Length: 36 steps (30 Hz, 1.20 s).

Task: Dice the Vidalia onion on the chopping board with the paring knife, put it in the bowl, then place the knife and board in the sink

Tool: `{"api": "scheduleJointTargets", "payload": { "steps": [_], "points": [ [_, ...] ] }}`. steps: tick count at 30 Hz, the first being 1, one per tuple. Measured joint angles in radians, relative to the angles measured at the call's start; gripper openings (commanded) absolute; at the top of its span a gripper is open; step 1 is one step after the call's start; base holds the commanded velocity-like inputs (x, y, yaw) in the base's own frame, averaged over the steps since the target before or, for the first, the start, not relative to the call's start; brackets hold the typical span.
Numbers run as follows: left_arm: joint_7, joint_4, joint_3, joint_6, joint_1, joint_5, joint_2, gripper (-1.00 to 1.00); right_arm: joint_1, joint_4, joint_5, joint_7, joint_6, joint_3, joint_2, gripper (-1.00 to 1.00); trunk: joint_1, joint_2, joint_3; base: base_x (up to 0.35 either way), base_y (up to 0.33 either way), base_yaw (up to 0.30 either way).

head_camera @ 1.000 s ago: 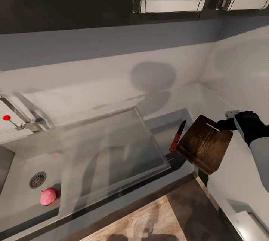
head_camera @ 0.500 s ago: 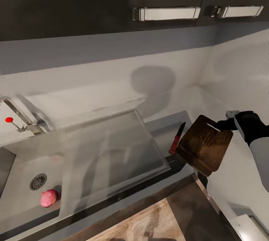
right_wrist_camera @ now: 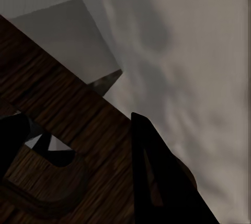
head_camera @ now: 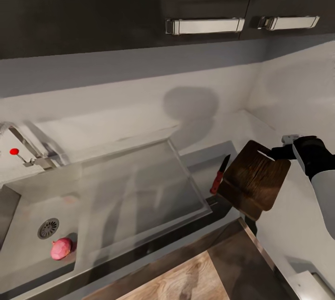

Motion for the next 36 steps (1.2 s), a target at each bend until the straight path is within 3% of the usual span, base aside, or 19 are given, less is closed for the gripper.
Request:
{"api": "scheduleJointTargets", "payload": {
  "steps": [21,27,36],
  "points": [
    [-0.002,0.0,0.0,0.0,0.0,0.0,0.0,1.0,0.0,-0.021,-0.001,0.0,0.005,0.0,0.0,-1.0,0.0,0.0,0.03,-0.001,0.002,0.0],
    [-0.001,0.0,0.0,0.0,0.0,0.0,0.0,1.0,0.0,-0.022,-0.004,0.001,0.004,-0.006,0.002,-1.0,0.0,0.0,0.03,-0.14,0.183,0.004],
    [-0.003,0.0,0.0,0.0,0.0,0.0,0.0,1.0,0.0,-0.021,-0.008,0.002,0.007,-0.012,0.004,-1.0,0.0,0.0,0.024,-0.184,0.243,0.198]
  ]
}}
